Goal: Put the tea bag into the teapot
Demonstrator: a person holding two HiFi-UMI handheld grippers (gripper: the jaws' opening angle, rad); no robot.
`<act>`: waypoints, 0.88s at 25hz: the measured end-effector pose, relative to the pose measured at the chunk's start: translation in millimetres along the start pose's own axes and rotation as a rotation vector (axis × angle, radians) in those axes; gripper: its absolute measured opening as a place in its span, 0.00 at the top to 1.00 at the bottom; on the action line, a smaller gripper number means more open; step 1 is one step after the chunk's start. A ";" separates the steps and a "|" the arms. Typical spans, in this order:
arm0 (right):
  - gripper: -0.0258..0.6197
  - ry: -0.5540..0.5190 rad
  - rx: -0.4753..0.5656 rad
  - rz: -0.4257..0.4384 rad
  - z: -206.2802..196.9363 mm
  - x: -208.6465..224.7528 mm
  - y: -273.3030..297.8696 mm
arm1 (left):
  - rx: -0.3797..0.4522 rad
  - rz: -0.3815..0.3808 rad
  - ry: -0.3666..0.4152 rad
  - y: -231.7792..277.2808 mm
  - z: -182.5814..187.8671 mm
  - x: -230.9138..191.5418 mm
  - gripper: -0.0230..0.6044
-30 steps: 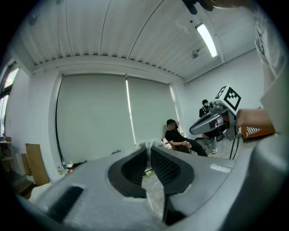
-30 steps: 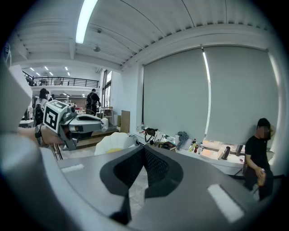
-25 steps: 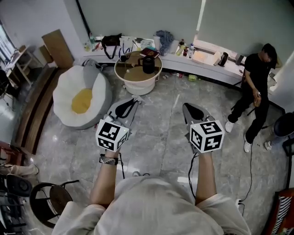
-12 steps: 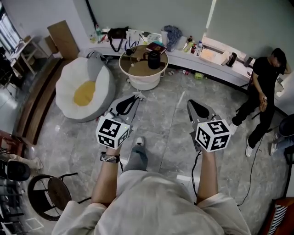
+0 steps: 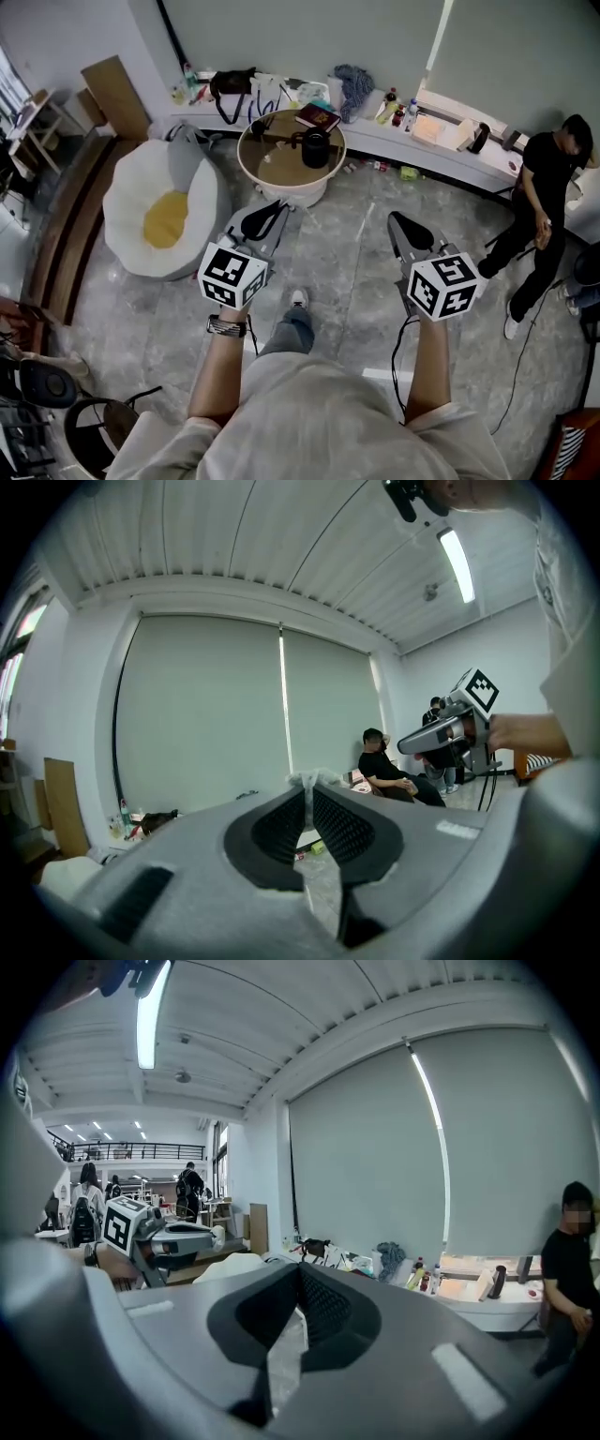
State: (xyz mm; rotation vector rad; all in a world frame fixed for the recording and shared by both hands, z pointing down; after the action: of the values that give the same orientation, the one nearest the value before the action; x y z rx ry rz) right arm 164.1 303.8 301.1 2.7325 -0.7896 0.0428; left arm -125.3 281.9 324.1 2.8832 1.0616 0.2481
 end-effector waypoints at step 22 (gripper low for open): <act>0.95 0.025 0.032 -0.029 72.4 73.4 233.9 | -0.063 -0.058 -0.009 164.6 -27.2 -203.1 0.91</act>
State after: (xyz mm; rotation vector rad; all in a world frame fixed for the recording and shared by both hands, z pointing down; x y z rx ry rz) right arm 99.5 56.5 303.8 2.7675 -0.7485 0.0838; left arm -177.1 24.9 342.7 2.7906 1.1126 0.2598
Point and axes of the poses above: the fingertips, and each gripper's own axes: y forward along the fingers, x to its right, z out of its top, the point moved 9 cm from there along -y, backward along the fingers, and after that the axes turned 3 degrees about y, right-handed, at the moved point
